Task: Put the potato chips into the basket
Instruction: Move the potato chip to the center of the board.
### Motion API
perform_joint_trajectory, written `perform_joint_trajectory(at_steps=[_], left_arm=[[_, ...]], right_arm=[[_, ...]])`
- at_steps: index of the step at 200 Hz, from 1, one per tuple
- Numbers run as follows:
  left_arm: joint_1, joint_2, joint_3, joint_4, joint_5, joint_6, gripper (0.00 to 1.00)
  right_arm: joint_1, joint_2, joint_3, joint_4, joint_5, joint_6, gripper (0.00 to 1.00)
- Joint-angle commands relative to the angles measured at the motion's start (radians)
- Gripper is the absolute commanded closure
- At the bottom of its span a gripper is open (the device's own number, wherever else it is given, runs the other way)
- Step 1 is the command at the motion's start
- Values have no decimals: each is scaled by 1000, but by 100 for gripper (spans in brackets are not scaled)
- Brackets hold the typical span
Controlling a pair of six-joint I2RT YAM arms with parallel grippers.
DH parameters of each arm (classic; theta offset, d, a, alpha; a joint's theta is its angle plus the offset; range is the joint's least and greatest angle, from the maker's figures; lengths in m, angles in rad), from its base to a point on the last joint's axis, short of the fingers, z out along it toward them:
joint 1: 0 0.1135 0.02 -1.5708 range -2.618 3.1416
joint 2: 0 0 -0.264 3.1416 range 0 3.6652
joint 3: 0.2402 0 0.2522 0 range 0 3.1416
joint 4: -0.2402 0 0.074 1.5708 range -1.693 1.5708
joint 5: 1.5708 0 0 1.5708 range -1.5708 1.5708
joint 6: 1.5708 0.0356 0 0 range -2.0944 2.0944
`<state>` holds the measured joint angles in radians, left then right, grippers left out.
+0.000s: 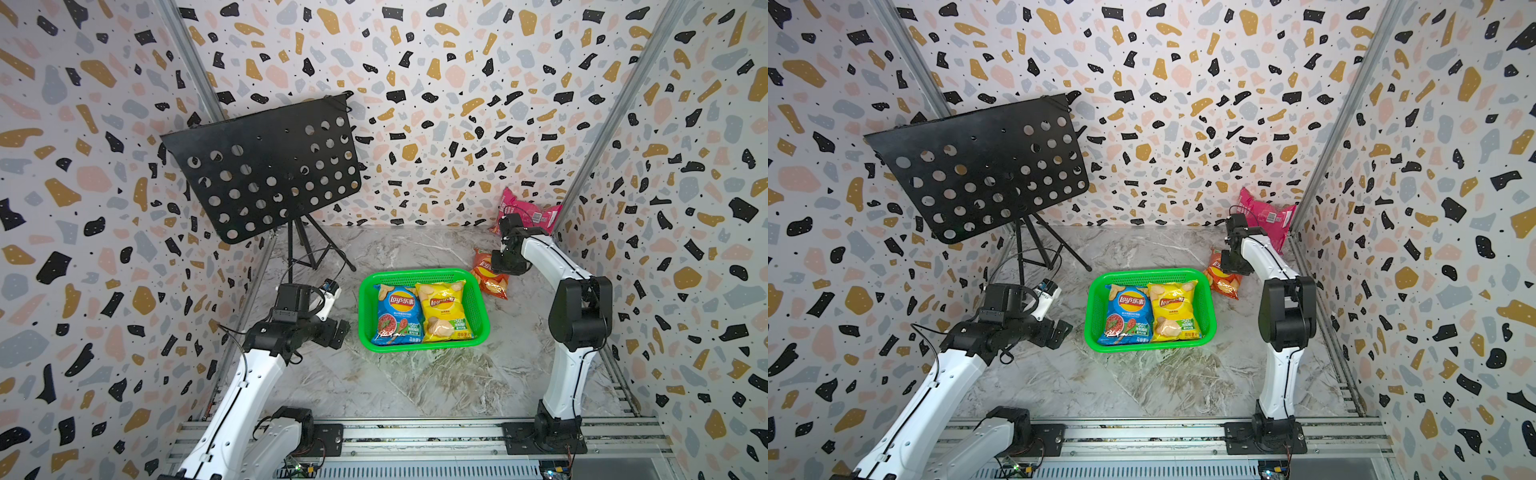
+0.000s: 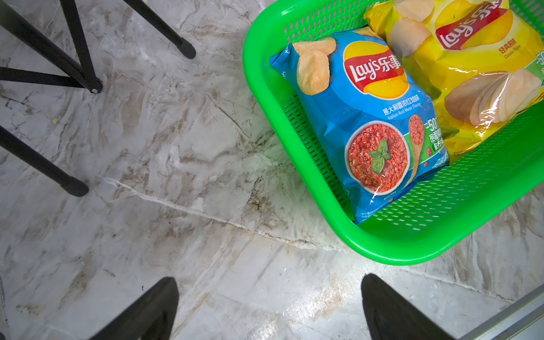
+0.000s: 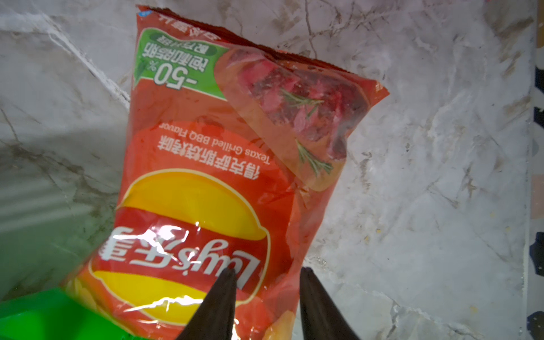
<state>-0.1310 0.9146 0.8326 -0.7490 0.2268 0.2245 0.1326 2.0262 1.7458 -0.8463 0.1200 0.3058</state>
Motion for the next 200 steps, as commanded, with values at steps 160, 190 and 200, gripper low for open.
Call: perform_joint_trajectory(at_steps=[160,190,200], left_arm=[[4,-9,-8,-1,6,12,0],[5,-8,-8,-1,10,12,0],[4,-7,-8,0,9,11,0]], right_arm=[[-84,-21,-6,39,-117,23,100],[-84,-70,-17,42,-130,16,100],[-85,-86,-25,46,-135,13,100]])
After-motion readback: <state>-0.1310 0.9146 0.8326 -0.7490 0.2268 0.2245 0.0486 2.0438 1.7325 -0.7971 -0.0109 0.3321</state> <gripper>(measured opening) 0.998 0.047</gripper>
